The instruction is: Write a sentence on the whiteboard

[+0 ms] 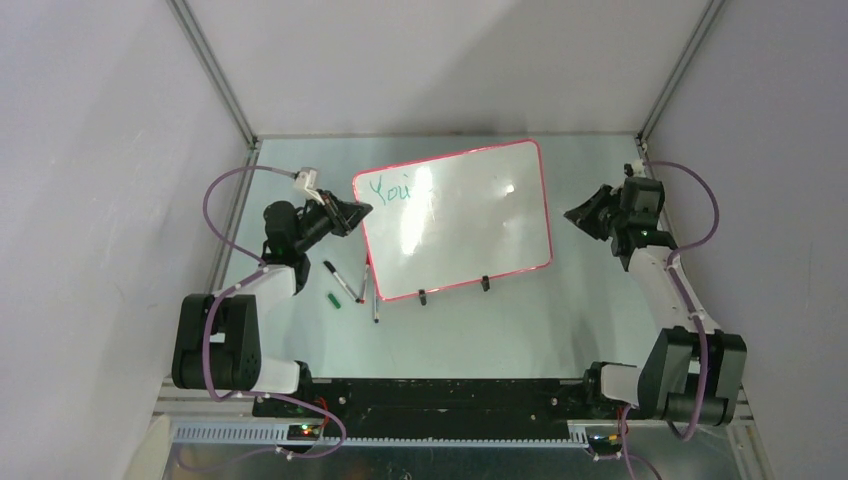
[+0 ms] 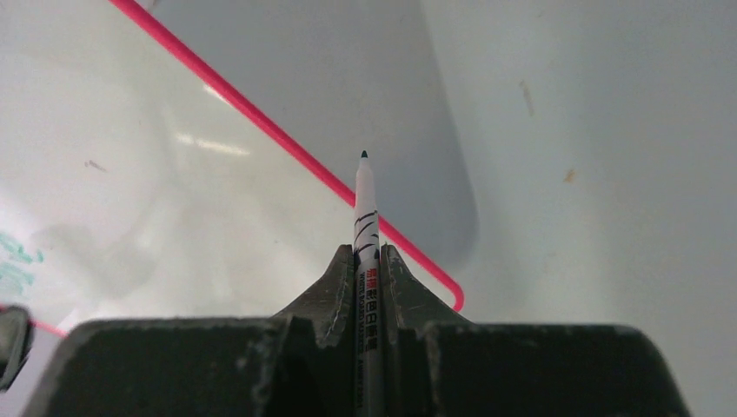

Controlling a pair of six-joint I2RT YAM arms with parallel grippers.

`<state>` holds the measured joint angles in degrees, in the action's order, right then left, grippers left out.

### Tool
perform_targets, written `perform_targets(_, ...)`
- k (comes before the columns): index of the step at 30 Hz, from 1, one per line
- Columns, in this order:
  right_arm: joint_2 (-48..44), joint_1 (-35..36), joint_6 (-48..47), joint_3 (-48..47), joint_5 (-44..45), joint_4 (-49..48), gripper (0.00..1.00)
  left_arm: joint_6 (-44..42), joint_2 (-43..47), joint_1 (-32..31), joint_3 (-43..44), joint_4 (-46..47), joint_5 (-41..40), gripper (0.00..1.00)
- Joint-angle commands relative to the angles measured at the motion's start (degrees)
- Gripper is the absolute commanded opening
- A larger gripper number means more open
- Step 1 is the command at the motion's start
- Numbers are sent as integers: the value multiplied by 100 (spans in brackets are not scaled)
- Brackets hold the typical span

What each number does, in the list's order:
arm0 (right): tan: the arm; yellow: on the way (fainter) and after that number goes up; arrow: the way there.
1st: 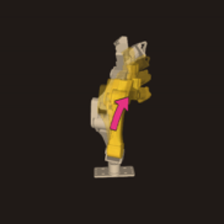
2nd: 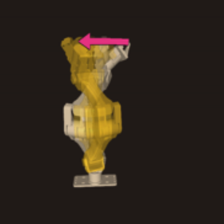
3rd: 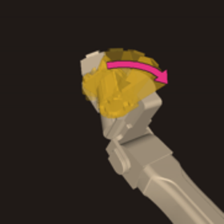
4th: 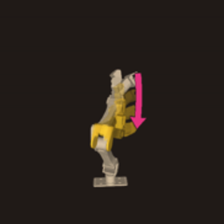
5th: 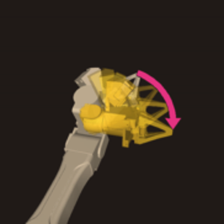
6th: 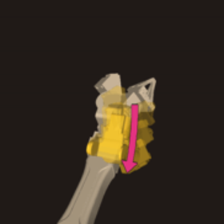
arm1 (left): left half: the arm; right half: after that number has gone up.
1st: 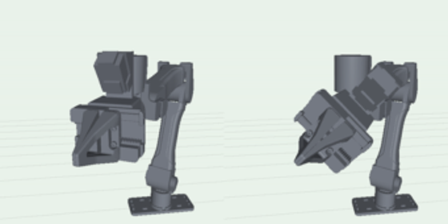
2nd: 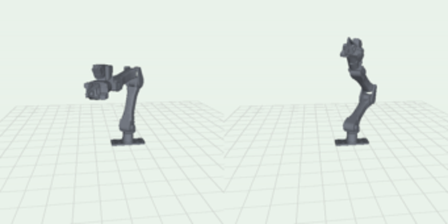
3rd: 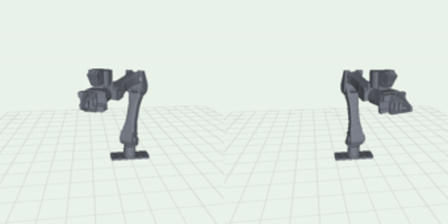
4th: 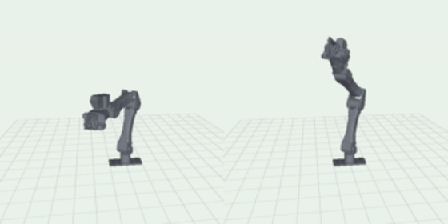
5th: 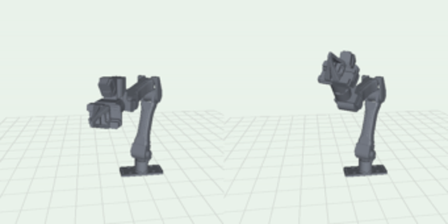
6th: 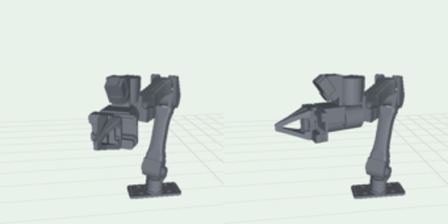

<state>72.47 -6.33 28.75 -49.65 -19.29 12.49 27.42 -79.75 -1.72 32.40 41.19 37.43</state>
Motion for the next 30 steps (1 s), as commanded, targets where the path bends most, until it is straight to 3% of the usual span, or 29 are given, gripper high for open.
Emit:
perform_targets(1, -383, 401, -96, -635, 1251, -80, 0, -761, -177, -101, -199, -890, -409, 18)
perform_targets(8, -256, 1733, -811, -1429, 1382, 82, 0, -765, -162, -88, -221, -877, -337, 23)
perform_targets(14, 266, 2910, -1366, -2268, 1432, 558, 0, -742, 119, 50, -500, -748, -203, 33)
perform_targets(24, 805, 3778, -1707, -2774, 1534, 929, 0, -662, 308, 136, -759, -706, 211, 39)
perform_targets(30, 985, 4339, -1996, -3118, 1728, 1112, 0, -542, 451, 136, -978, -540, 300, 36)
